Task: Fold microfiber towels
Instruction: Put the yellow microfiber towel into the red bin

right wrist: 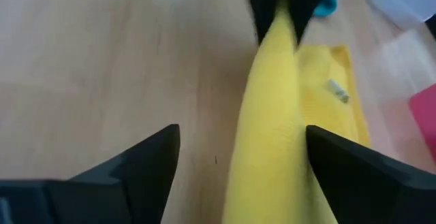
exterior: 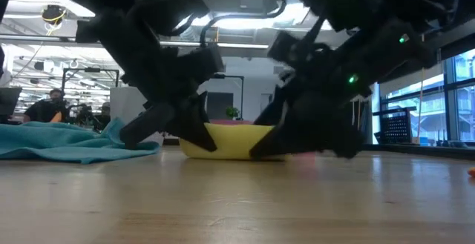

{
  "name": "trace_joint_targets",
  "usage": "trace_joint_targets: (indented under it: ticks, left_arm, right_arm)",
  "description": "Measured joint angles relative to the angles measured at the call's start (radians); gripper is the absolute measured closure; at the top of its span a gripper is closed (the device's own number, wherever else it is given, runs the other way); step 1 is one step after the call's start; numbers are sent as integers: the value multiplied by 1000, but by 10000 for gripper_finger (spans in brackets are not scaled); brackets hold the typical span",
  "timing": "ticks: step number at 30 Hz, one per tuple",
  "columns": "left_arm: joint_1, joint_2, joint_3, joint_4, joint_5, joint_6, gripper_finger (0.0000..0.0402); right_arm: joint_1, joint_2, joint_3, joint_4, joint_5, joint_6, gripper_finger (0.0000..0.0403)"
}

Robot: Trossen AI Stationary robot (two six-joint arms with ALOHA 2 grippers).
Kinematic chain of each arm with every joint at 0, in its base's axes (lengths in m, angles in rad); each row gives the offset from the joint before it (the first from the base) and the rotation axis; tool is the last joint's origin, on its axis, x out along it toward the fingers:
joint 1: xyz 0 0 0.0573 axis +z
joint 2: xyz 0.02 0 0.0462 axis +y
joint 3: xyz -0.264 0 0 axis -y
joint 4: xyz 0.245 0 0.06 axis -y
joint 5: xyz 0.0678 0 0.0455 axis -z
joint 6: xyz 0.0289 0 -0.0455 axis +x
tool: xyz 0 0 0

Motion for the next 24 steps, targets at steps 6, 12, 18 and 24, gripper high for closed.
trace_joint_targets:
  ticks: [6,12,18,24]
  left_arm:
    - [-4,-1,54,-84,0,-5,401]
    - [-9,-1,82,-164,0,-30,401]
    - [-9,-1,83,-170,0,-31,401]
    - [-10,-2,84,-170,1,-31,402]
  right_arm:
    - [5,45,105,-220,119,22,108]
    - [1,39,130,-326,144,86,175]
    - [20,39,132,-331,135,78,284]
    - [26,37,133,-331,79,77,379]
